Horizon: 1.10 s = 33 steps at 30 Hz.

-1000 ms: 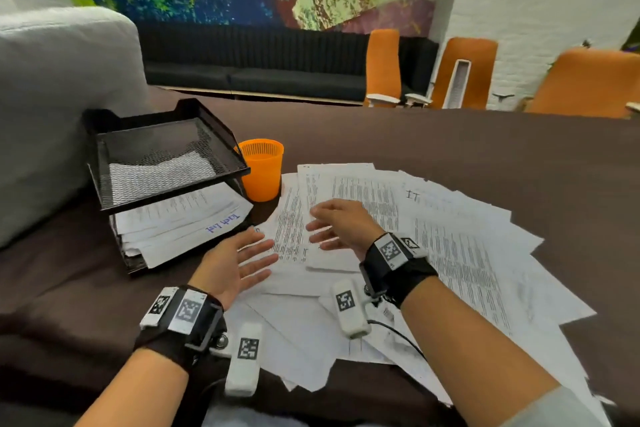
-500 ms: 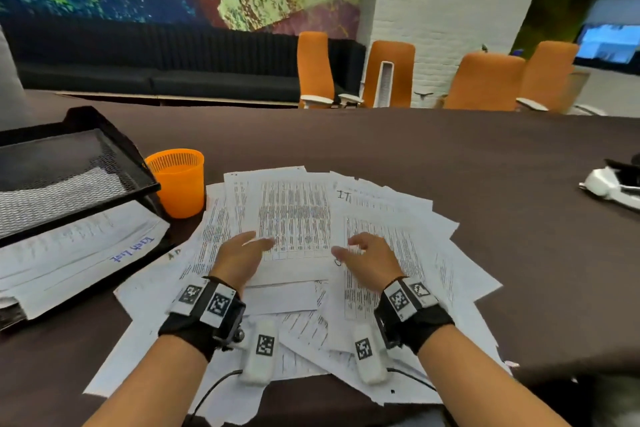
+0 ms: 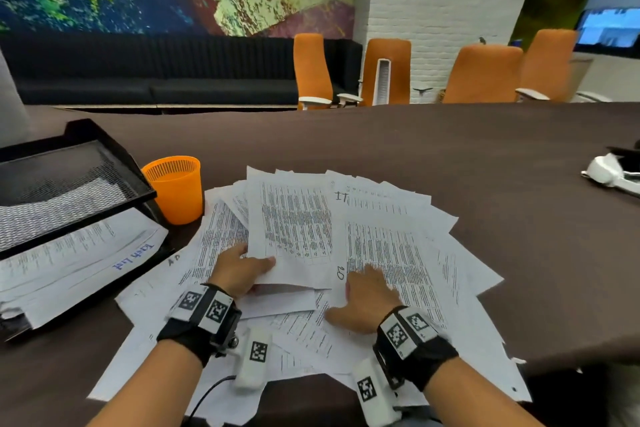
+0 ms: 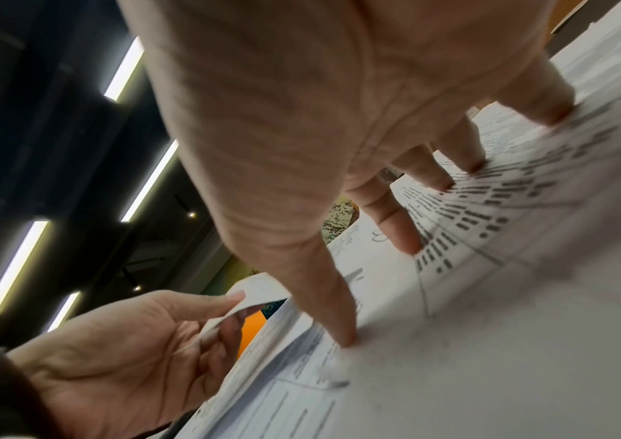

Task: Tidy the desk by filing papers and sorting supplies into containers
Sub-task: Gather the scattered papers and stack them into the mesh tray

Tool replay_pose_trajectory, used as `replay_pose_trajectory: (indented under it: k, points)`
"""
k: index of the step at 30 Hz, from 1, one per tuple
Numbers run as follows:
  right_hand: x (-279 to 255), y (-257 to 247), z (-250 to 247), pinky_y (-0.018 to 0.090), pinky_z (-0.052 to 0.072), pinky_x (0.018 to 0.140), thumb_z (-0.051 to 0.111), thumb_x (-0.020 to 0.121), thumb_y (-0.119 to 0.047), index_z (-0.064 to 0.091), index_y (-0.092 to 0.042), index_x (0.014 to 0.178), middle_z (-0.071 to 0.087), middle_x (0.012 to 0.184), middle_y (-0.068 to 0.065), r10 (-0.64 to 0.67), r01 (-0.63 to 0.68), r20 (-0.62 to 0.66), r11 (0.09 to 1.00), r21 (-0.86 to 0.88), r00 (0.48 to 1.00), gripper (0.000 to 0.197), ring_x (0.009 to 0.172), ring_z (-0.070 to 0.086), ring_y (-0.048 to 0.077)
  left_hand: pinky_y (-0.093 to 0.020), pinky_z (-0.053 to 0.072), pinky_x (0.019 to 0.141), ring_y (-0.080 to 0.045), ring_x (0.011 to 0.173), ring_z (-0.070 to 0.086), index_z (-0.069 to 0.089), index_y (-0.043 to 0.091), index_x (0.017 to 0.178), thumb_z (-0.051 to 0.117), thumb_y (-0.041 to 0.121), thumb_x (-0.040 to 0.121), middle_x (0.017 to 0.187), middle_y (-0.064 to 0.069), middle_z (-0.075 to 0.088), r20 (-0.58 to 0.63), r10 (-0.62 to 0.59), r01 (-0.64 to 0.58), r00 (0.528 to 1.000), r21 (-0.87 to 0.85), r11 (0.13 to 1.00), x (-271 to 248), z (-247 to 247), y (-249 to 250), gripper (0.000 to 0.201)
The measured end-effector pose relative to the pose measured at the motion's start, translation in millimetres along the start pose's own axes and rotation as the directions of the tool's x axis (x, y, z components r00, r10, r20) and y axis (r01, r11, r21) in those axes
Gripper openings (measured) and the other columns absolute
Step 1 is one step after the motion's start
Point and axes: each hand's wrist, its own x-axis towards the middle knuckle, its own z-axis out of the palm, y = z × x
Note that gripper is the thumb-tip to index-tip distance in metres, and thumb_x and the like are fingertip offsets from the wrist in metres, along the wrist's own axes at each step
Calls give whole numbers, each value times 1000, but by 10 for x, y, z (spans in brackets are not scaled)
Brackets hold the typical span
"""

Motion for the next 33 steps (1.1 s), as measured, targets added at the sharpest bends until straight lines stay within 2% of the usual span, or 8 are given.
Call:
replay_pose_trajectory:
  k: [11,13,17,20,26,28,30,33]
  points:
    - [-33,-17,24,56,34,108,55,81,-48,52,-15,129,33,147,11,21,-22,-13,995,-94,1000,59,138,29,33,-42,62,71,-29,97,68,62,7,114,62,2,92,107,-12,71,54,-15,29,998,-272,962,-78,-33,33,23]
    - [-49,-29,34,59,27,111,52,83,-58,48,-16,135,27,152,11,24,-24,-9,994,-107,1000,67,142,23,35,-38,61,68,-27,95,67,63,9,110,61,-3,91,105,-10,71,62,-41,52,997,-195,979,-68,-53,11,22]
    - [-81,-47,24,59,26,111,44,79,-77,43,-19,142,22,157,10,47,-49,-17,995,-92,999,86,145,19,33,-47,56,89,-33,99,69,64,5,110,70,2,78,111,-15,72,244,-162,111,956,211,971,-58,-260,30,32]
    - [-115,-96,22,56,34,107,45,86,-66,42,-19,141,25,153,9,38,-42,-28,988,-146,999,73,141,25,32,-39,60,70,-32,90,70,63,6,110,65,0,83,106,-16,72,255,-165,116,953,195,974,-106,-307,7,28]
    - [-201,-255,-48,52,39,104,44,92,-48,44,-15,138,34,145,10,11,-14,-14,967,-254,1000,57,132,36,33,-41,54,86,-29,92,67,65,2,110,71,4,85,104,-12,71,2,5,-5,1000,14,1000,-34,-165,-119,26]
    - [-197,-244,-146,47,42,102,44,93,-43,50,-14,130,43,137,8,-11,-3,-62,977,-215,998,48,125,44,30,-51,54,89,-35,94,67,65,1,108,71,1,84,101,-16,71,18,-59,59,998,19,998,-20,-225,-122,25]
    - [-191,-253,-306,39,48,91,45,91,-38,59,-16,97,55,109,6,-66,51,-163,994,-93,984,27,103,53,24,-54,54,89,-39,96,67,65,1,106,71,-2,79,101,-19,71,60,-70,68,996,24,997,-32,-275,-100,27]
    - [-192,-437,-460,23,39,54,53,84,-30,43,-19,58,42,58,-2,-157,205,-308,970,131,938,30,55,44,16,-52,55,90,-36,96,66,66,3,103,67,-2,72,99,-18,71,71,-11,2,997,118,993,-83,-261,-77,31]
